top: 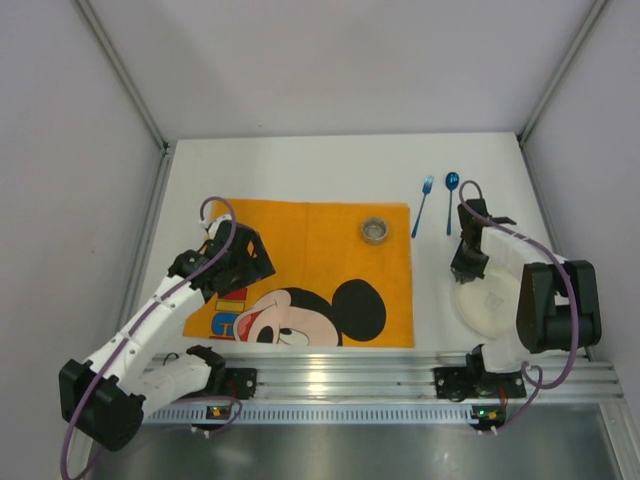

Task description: Set the dinner table for one person

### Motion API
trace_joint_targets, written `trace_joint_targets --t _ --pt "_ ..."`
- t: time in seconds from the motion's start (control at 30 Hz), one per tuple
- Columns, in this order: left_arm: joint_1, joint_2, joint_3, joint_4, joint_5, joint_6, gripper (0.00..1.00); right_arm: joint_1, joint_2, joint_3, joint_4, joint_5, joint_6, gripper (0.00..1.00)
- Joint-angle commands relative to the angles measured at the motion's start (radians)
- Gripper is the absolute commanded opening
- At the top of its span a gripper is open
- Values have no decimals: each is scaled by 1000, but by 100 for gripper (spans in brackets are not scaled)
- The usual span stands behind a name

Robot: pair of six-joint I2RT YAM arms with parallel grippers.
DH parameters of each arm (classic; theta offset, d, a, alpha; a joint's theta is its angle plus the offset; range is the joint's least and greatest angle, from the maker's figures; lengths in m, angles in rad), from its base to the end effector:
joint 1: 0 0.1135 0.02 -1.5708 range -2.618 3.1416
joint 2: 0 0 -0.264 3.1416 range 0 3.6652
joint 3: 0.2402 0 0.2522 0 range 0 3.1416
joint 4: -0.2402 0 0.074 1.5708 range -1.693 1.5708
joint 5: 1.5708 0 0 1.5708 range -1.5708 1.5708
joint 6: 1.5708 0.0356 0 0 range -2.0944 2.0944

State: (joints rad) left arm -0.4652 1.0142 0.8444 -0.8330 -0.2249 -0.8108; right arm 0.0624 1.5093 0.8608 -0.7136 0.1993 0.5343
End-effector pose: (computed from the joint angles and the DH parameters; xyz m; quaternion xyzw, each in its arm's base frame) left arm 0.1739 -0.0784 0.2638 -0.1950 0.9343 -0.0793 0.2878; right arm 0.2577 0.0090 0.1703 0.2414 0.9598 -0.0641 0.1281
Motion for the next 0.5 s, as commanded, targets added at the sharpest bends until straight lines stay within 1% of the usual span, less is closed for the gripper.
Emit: trace_joint_targets --t 0.0,0.03,0.07,0.13,0.17,0.2,0.23,0.27,0.3,0.33,0.37,0.4,0.43,0.47 --pt "3 -29 1 37 -17 16 95 -4 6 -3 63 -46 6 0" --pt "3 -29 5 35 -24 18 95 -3 -6 12 49 -41 10 0" --pt "5 -31 8 35 -25 21 95 2 -20 61 36 -26 10 0" --pt "3 -28 33 34 -34 33 95 57 -47 140 -19 8 12 0" --pt "3 -22 60 20 -48 44 96 135 -47 247 -71 62 13 0" --pt "3 -22 61 6 -62 48 96 184 -41 309 -72 93 15 0" --pt "3 -13 97 -4 -76 55 97 236 -31 373 -123 124 29 0" --pt "5 -8 117 -17 -103 62 97 291 -17 499 -145 158 36 0" --pt "5 -5 137 -43 -120 77 98 406 26 559 -186 169 49 0" --pt "10 3 175 -54 -132 84 98 466 52 674 -205 175 71 0" --pt "11 4 194 -66 -146 91 98 523 84 732 -222 173 84 0" --pt "14 9 211 -78 -171 105 98 636 151 785 -236 170 93 0" --pt "20 11 246 -107 -186 108 98 692 187 837 -251 163 101 0" --pt "23 11 263 -121 -198 113 98 742 230 938 -251 129 99 0"
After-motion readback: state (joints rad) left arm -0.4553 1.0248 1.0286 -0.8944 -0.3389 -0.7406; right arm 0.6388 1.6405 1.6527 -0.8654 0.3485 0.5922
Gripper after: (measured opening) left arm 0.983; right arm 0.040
